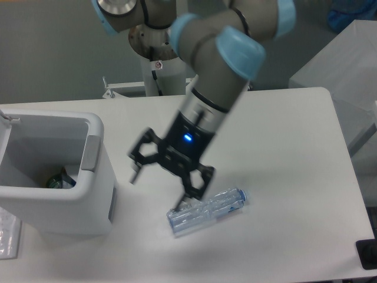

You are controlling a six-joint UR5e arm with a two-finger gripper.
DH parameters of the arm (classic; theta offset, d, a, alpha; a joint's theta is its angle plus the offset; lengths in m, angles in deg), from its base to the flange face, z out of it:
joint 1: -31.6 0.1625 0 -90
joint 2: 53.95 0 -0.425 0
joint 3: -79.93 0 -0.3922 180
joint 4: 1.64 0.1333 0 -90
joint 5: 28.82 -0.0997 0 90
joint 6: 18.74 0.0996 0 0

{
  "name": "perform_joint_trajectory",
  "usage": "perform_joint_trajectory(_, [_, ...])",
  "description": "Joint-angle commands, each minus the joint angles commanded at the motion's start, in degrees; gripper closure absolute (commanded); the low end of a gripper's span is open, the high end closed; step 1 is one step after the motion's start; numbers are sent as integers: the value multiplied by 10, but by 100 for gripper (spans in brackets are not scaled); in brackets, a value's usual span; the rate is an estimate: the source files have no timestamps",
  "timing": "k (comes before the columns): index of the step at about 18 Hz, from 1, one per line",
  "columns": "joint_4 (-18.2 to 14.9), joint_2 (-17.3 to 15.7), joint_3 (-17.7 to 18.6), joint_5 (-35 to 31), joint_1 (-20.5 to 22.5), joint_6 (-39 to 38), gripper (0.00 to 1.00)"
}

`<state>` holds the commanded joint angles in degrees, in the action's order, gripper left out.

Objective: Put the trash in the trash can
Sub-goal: 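Move the open gripper over the clear water bottle and lower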

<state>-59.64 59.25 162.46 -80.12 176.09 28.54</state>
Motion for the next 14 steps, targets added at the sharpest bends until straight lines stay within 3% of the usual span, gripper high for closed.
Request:
perform_joint_trajectory(6, [-5,40,8,-102,-12,33,0])
perform_joint_trajectory(12, [-15,81,13,-271,-79,87,0])
perform_joint_trajectory(14, [-16,92,13,-296,-89,87,0])
